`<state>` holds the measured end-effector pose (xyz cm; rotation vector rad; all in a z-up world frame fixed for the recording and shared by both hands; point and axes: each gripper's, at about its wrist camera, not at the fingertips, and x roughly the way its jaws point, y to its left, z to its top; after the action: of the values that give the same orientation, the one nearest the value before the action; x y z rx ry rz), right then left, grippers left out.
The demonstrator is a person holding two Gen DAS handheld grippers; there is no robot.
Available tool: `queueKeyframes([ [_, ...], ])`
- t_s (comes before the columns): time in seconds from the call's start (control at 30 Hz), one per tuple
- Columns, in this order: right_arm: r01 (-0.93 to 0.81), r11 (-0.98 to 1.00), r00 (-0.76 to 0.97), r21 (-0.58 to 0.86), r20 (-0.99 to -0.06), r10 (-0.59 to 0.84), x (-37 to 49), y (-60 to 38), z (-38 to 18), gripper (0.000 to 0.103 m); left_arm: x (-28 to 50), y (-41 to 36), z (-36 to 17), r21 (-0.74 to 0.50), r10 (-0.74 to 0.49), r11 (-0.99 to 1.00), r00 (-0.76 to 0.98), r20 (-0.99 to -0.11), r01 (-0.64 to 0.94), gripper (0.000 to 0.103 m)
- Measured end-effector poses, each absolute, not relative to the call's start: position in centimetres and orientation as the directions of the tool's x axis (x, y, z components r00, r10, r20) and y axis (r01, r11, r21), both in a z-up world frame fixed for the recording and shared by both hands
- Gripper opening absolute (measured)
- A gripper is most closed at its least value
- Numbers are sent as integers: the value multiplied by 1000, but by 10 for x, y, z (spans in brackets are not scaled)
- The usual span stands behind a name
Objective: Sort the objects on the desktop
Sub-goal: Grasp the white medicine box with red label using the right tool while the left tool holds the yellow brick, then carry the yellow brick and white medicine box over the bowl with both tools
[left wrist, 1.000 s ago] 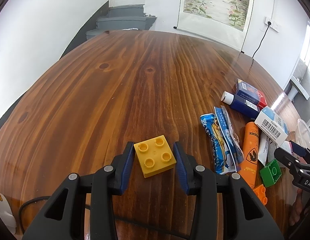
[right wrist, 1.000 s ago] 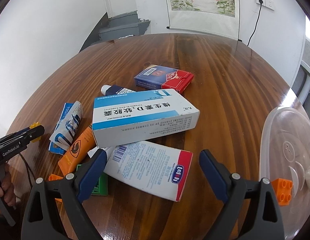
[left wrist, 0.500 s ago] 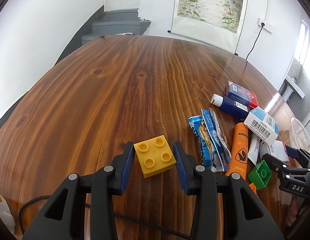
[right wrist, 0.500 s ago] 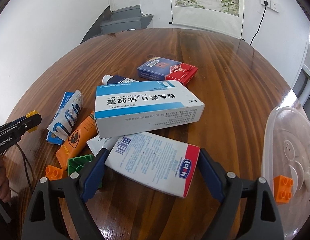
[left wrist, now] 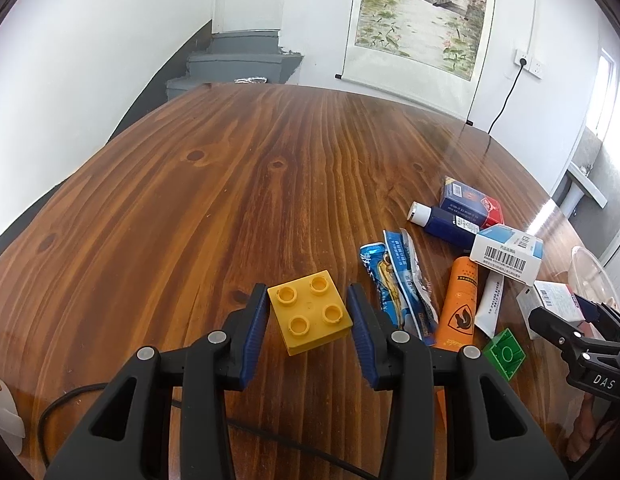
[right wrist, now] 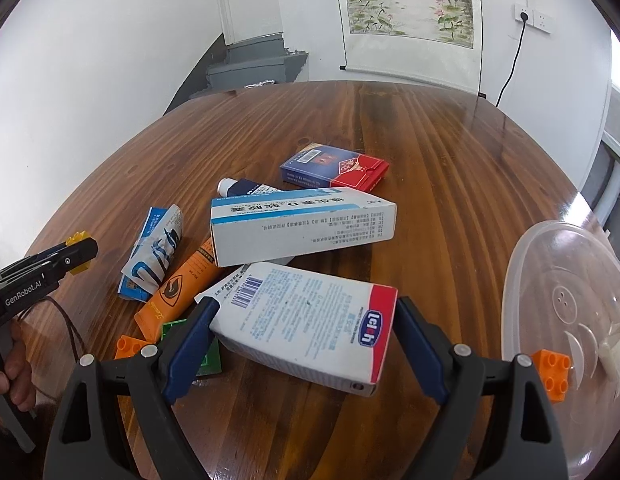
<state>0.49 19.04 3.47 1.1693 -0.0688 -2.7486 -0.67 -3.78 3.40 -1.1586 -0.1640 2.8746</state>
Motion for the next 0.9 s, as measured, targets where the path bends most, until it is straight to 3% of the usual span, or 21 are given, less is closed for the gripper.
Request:
queueKeyframes([
  [0.53, 55, -983, -750, 177, -642, -158, 22, 222, 54, 89, 9, 12, 40, -120, 133, -990, -731, -669, -71, 43],
  [0.9, -55, -988, -806, 142, -591, -40, 34, 248, 63, 89, 15, 41, 45, -121, 176, -984, -725, -666, -129, 43],
])
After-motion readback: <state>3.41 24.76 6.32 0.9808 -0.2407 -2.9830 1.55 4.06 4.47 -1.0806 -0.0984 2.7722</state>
